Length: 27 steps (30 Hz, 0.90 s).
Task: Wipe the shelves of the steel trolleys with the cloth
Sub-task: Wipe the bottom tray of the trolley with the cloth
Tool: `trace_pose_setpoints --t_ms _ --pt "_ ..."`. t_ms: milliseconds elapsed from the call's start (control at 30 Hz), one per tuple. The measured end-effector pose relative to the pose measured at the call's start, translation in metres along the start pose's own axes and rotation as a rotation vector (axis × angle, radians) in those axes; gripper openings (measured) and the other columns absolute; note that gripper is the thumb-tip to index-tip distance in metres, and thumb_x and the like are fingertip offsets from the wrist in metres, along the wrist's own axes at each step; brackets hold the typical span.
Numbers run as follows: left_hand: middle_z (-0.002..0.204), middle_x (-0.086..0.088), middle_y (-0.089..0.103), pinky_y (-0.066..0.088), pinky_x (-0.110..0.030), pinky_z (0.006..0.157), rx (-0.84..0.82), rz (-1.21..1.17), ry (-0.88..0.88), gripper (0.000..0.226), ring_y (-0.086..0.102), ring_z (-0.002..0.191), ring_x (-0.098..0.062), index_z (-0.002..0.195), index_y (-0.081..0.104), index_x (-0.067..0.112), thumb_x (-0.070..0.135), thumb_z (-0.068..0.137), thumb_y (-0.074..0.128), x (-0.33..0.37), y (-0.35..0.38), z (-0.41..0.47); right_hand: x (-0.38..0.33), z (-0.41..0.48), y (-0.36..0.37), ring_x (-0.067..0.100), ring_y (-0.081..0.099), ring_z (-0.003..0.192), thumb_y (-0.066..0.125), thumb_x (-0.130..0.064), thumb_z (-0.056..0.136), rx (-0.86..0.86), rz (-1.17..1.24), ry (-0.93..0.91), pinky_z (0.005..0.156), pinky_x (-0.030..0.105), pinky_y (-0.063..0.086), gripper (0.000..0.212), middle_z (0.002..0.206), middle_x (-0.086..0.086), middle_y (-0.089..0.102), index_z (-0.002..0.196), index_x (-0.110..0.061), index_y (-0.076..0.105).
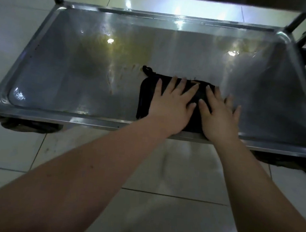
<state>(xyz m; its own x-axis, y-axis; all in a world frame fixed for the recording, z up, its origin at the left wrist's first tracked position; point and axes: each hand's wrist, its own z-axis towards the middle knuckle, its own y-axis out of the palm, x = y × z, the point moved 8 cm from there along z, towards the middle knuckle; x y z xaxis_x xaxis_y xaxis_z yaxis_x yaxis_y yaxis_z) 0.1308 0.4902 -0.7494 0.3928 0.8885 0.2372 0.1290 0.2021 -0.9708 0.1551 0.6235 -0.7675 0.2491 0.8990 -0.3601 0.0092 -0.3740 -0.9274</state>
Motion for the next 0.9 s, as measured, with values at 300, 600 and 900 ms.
trace_pose_setpoints --t_ms 300,600,900 --pt "0.164 0.010 -0.007 -0.014 -0.069 0.108 -0.065 0.117 -0.228 0.073 -0.015 0.148 -0.034 0.147 -0.003 0.057 0.086 0.080 0.008 -0.112 0.004 0.026 0.004 0.000 0.023 0.034 -0.015 0.148 0.001 -0.080 0.082 -0.117 -0.263 -0.066 0.113 0.058 -0.016 0.070 0.163 -0.008 -0.010 0.147 -0.056 -0.006" --pt "0.161 0.009 -0.020 -0.016 -0.067 0.107 -0.140 0.141 -0.236 0.089 -0.020 0.146 -0.034 0.141 -0.022 0.059 0.096 0.061 -0.010 -0.152 0.002 -0.042 -0.006 0.005 0.026 0.038 -0.020 0.145 0.010 -0.081 0.084 -0.209 -0.298 0.046 0.109 0.068 -0.013 0.066 0.161 -0.012 -0.019 0.143 -0.059 -0.010" --pt "0.162 0.011 -0.015 -0.018 -0.066 0.108 -0.027 0.111 -0.213 0.093 -0.021 0.146 -0.034 0.142 -0.015 0.061 0.100 0.059 -0.003 -0.154 0.003 -0.046 -0.092 0.026 0.058 0.036 -0.009 0.148 0.005 -0.057 0.098 -0.070 -0.304 -0.086 0.114 0.065 -0.004 0.055 0.163 -0.013 -0.004 0.151 -0.046 -0.007"
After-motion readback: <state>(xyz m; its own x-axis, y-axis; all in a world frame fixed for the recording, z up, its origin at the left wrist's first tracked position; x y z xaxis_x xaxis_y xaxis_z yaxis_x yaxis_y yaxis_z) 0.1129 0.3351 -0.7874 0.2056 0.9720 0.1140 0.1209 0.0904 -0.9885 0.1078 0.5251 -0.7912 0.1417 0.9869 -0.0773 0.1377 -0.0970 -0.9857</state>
